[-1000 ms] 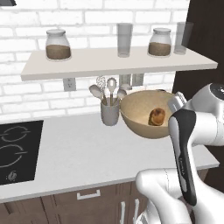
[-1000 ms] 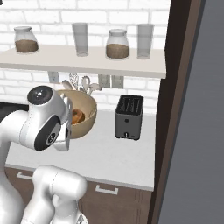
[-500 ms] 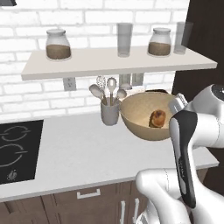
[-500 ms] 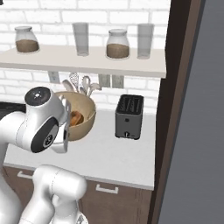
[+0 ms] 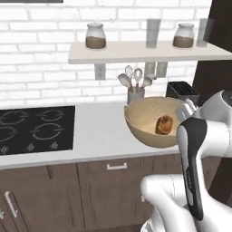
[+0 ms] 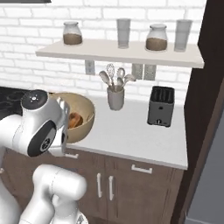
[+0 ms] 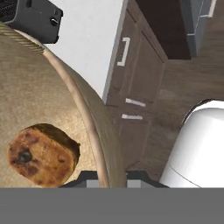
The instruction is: Open the cabinet, pick up the bread from the cabinet and place it in the basket. Then move the basket to the dining counter.
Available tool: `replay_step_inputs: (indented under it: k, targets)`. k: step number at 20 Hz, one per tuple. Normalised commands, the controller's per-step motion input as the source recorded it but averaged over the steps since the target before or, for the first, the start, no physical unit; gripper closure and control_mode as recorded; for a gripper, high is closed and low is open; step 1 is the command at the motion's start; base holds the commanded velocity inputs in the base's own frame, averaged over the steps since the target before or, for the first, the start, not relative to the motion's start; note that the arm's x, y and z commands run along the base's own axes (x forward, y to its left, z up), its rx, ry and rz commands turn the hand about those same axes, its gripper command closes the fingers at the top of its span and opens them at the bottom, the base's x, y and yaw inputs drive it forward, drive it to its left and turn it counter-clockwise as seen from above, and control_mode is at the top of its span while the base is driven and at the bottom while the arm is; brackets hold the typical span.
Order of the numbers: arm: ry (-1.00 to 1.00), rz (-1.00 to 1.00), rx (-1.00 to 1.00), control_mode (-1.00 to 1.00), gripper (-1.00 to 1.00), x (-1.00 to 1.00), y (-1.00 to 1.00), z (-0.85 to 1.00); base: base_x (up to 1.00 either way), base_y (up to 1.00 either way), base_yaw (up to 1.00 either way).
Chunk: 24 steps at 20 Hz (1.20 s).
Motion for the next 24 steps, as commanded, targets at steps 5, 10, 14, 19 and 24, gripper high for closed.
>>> replay_step_inputs:
  k: [5, 10, 14, 19, 24]
  targets:
    - [0.0, 0.0, 0.0, 1.0, 1.0, 0.0, 0.0, 0.0, -0.49, 0.7, 0.69]
    - [0.0, 0.0, 0.0, 1.0, 1.0, 0.0, 0.0, 0.0, -0.07, 0.29, 0.99]
    - [0.0, 0.0, 0.0, 1.0, 1.0, 0.0, 0.0, 0.0, -0.02, 0.0, 1.0]
    - [0.0, 0.0, 0.0, 1.0, 1.0, 0.0, 0.0, 0.0, 0.0, 0.0, 1.0]
    - [0.0, 0.0, 0.0, 1.0, 1.0, 0.0, 0.0, 0.0, -0.04, 0.03, 0.98]
